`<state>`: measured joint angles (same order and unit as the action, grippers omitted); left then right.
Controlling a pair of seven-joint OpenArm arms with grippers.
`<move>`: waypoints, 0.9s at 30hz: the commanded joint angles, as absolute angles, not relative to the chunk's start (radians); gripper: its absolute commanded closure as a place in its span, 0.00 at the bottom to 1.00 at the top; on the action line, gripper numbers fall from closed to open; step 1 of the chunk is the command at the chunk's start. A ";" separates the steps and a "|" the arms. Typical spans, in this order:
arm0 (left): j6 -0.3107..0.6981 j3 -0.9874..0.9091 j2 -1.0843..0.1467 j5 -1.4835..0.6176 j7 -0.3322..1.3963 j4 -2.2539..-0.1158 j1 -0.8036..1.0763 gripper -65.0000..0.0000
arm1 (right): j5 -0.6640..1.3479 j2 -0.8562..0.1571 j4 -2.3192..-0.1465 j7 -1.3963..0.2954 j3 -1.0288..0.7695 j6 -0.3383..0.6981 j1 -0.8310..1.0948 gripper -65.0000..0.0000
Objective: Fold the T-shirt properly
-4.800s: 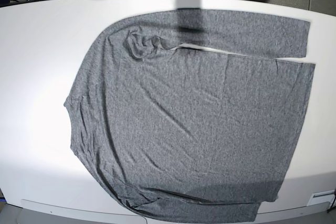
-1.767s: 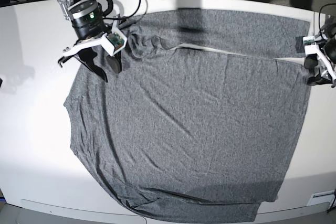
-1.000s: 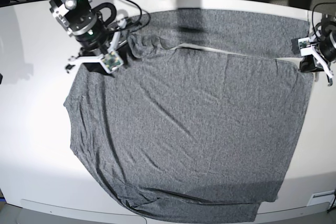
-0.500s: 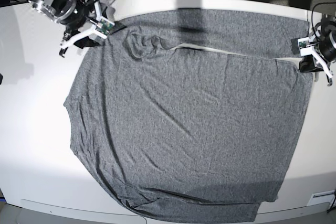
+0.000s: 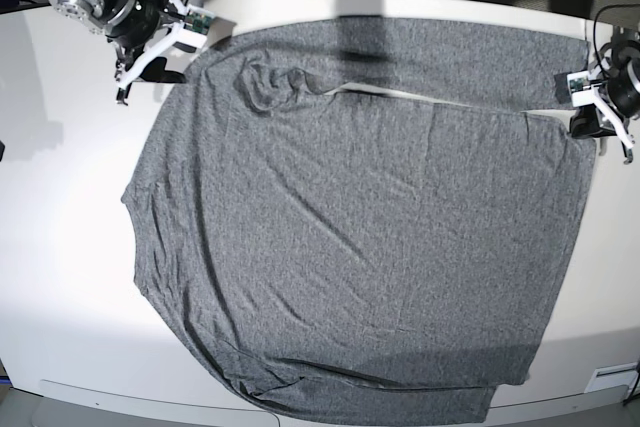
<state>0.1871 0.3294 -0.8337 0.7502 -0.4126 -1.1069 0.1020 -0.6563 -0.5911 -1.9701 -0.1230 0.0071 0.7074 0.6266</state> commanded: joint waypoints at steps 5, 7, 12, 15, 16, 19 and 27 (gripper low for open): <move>0.194 0.327 -0.852 0.750 -0.421 -1.112 0.100 1.00 | -0.656 -0.604 -1.977 -0.049 0.001 0.698 0.626 0.53; 0.194 0.327 -0.846 0.750 -0.421 -1.112 0.099 1.00 | -0.656 -0.604 -1.959 -0.028 0.002 0.698 0.626 0.53; 0.194 0.327 -0.825 0.750 -0.421 -1.112 0.099 1.00 | -0.724 -0.604 -1.866 -0.014 0.064 0.698 0.604 0.53; 0.194 0.327 -0.818 0.750 -0.421 -1.112 0.099 1.00 | -0.730 -0.604 -1.829 -0.015 0.131 0.698 0.581 0.53; 0.194 0.327 -0.818 0.750 -0.421 -1.112 0.099 1.00 | -0.731 -0.604 -1.827 -0.015 0.155 0.698 0.575 0.53; 0.194 0.327 -0.818 0.750 -0.420 -1.112 0.099 1.00 | -0.731 -0.602 -1.826 -0.016 0.219 0.698 0.545 0.53; 0.194 0.327 -0.818 0.751 -0.414 -1.112 0.099 1.00 | -0.734 -0.576 -1.822 -0.083 0.289 0.698 0.507 0.61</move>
